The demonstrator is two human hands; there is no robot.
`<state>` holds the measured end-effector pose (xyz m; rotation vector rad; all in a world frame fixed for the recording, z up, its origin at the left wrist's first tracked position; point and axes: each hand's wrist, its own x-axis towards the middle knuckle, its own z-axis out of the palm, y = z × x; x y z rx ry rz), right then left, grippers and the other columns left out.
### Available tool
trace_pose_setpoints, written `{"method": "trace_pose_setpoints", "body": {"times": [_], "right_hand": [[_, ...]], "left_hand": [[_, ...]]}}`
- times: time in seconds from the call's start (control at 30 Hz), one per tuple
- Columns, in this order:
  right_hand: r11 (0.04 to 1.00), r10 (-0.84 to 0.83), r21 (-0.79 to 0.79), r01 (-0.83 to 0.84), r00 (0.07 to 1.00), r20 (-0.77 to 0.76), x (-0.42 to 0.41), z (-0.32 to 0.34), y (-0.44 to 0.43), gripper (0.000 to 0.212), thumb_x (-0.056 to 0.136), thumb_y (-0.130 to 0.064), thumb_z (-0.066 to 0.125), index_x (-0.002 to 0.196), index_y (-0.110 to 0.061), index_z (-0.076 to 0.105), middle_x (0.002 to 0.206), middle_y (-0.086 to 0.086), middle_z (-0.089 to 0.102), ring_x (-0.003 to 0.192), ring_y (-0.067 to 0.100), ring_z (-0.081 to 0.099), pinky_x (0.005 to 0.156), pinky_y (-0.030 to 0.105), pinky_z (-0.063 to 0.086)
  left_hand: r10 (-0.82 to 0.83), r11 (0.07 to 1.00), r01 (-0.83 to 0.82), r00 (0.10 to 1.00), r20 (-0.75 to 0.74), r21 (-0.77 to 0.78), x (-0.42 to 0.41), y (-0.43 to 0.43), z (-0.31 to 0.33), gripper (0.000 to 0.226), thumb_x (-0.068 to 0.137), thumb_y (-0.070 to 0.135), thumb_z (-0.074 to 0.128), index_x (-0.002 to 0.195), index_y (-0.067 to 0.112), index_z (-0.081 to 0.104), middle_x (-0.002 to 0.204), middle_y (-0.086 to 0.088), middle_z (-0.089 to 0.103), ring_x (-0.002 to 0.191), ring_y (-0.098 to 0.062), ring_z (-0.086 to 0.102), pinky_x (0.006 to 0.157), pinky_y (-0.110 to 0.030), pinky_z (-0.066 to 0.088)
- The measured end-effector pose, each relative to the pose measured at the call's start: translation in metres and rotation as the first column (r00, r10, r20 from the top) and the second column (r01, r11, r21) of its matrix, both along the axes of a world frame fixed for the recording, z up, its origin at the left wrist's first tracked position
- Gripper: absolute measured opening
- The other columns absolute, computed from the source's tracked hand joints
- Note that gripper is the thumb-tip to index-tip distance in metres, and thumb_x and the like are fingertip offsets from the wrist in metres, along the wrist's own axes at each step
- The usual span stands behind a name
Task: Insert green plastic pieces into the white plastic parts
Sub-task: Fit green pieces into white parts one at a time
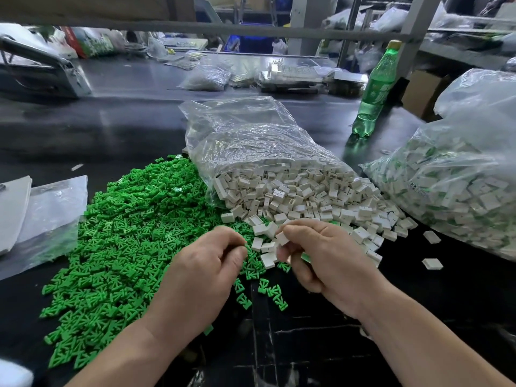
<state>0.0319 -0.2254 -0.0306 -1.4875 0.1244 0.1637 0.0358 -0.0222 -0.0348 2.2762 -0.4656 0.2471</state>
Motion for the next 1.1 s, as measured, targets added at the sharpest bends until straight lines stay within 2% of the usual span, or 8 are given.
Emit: {"method": "trace_pose_setpoints", "body": {"times": [0.07,0.17,0.33,0.43,0.53,0.67,0.87,1.1], "right_hand": [[0.968,0.067,0.244,-0.049,0.996,-0.065,0.001,0.001,0.001,0.015,0.099,-0.019,0.059,0.104,-0.006,0.066,0.080,0.014,0.068,0.043,0.013,0.042,0.038,0.020,0.031],[0.887,0.217,0.435,-0.153,0.971,-0.100,0.001,0.002,0.001,0.021,0.093,-0.019,0.059,0.109,-0.006,0.058,0.078,0.012,0.063,0.042,0.011,0.044,0.035,0.020,0.033],[0.803,0.270,0.569,-0.178,0.959,-0.081,0.000,0.004,0.000,0.019,0.090,-0.010,0.055,0.110,-0.008,0.056,0.075,0.010,0.060,0.043,0.010,0.046,0.034,0.020,0.035],[0.853,0.222,0.494,-0.166,0.973,-0.057,-0.001,0.004,0.002,0.021,0.088,-0.013,0.063,0.107,-0.008,0.058,0.077,0.012,0.063,0.043,0.010,0.046,0.035,0.020,0.033],[0.907,0.195,0.385,-0.172,0.981,-0.020,-0.004,0.003,0.004,0.035,0.086,-0.012,0.069,0.118,-0.006,0.058,0.082,0.014,0.067,0.046,0.011,0.047,0.037,0.021,0.034],[0.943,0.189,0.273,-0.192,0.981,0.038,-0.006,0.005,0.006,0.017,0.084,-0.016,0.078,0.099,-0.010,0.072,0.082,0.013,0.068,0.047,0.011,0.048,0.038,0.020,0.034],[0.979,0.175,0.084,-0.187,0.977,0.124,-0.010,0.004,0.012,0.016,0.087,-0.026,0.074,0.096,-0.014,0.072,0.075,0.006,0.062,0.046,0.012,0.047,0.038,0.021,0.035],[0.979,0.187,0.058,-0.198,0.970,0.154,-0.013,0.008,0.011,0.013,0.087,-0.032,0.072,0.090,-0.019,0.073,0.074,0.004,0.062,0.045,0.011,0.046,0.038,0.021,0.035]], "left_hand": [[-0.061,0.958,0.005,0.981,-0.186,-0.287,0.000,-0.001,0.004,0.008,0.091,0.029,0.064,0.091,0.037,0.066,0.082,0.011,0.071,0.075,-0.005,0.067,0.064,-0.016,0.051],[-0.220,0.818,0.006,0.927,-0.302,-0.576,-0.002,-0.004,0.010,0.013,0.082,0.031,0.066,0.094,0.034,0.070,0.086,-0.002,0.075,0.074,-0.015,0.071,0.061,-0.021,0.054],[-0.300,0.716,-0.013,0.897,-0.325,-0.698,-0.003,-0.007,0.013,0.019,0.074,0.028,0.071,0.093,0.025,0.074,0.084,-0.011,0.074,0.074,-0.020,0.071,0.059,-0.021,0.053],[-0.311,0.703,-0.012,0.893,-0.324,-0.711,-0.004,-0.008,0.013,0.022,0.072,0.030,0.073,0.093,0.023,0.075,0.084,-0.011,0.074,0.073,-0.020,0.070,0.059,-0.021,0.053],[-0.311,0.695,-0.018,0.894,-0.324,-0.718,-0.003,-0.007,0.012,0.024,0.072,0.032,0.079,0.095,0.023,0.074,0.085,-0.011,0.074,0.071,-0.018,0.068,0.059,-0.021,0.053],[-0.302,0.689,-0.034,0.895,-0.329,-0.724,-0.002,-0.005,0.010,0.022,0.073,0.029,0.079,0.093,0.020,0.075,0.081,-0.012,0.072,0.070,-0.019,0.065,0.060,-0.022,0.052],[-0.288,0.738,0.023,0.915,-0.284,-0.675,-0.006,-0.005,0.013,0.021,0.076,0.032,0.071,0.092,0.020,0.077,0.079,-0.007,0.072,0.069,-0.015,0.066,0.060,-0.020,0.052],[-0.269,0.738,0.019,0.925,-0.269,-0.675,-0.006,-0.005,0.013,0.016,0.078,0.029,0.071,0.091,0.022,0.076,0.076,-0.006,0.071,0.067,-0.014,0.065,0.060,-0.021,0.052]]}}
